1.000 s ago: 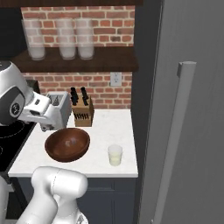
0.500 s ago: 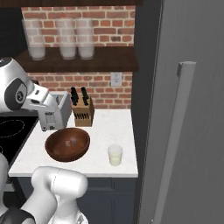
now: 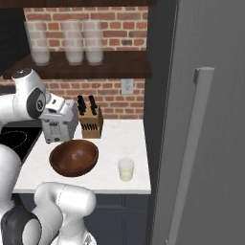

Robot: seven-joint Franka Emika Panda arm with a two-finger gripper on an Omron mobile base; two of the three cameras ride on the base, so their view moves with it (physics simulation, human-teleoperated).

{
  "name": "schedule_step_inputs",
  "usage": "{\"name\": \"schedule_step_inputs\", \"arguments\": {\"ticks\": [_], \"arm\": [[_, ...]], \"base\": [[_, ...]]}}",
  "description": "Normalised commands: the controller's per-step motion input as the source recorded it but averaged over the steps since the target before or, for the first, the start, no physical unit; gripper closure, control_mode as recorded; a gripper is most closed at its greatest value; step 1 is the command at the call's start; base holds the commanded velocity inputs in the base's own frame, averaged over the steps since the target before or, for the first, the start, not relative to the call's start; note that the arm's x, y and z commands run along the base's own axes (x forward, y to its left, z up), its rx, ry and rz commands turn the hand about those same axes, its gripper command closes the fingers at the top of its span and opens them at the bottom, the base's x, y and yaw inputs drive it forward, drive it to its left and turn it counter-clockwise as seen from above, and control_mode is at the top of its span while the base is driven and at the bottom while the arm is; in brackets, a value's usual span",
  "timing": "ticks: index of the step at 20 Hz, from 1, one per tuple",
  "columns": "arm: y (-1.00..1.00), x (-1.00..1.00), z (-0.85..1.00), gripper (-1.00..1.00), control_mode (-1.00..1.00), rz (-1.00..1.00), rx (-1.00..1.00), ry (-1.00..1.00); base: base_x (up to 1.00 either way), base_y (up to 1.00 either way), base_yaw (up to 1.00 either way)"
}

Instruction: Grab a lemon wedge from the fridge and one ice cube from the ice bowl, and put them in the glass of lemonade.

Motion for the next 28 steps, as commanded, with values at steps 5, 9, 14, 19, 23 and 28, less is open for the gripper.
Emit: {"name": "schedule_step_inputs", "arguments": {"ticks": [5, 9, 14, 19, 23, 28], "arm": [[0.00, 0.60, -0.79, -1.00, -1.00, 0.15, 0.00, 0.07], [0.00, 0.44, -0.82, -1.00, -1.00, 0.21, 0.00, 0.06], [0.00, 0.17, -0.61, -1.00, -1.00, 0.19, 0.00, 0.03], [0.00, 0.00, -0.44, -1.00, -1.00, 0.10, -0.01, 0.13], [0.00, 0.00, -0.27, -1.00, -1.00, 0.05, -0.06, 0.14], [0.01, 0.00, -0.29, -1.00, -1.00, 0.02, -0.09, 0.15]], "base": [[0.00, 0.00, 0.00], [0.00, 0.00, 0.00], [0.00, 0.00, 0.00], [0.00, 0.00, 0.00], [0.00, 0.00, 0.00], [0.00, 0.00, 0.00]]}}
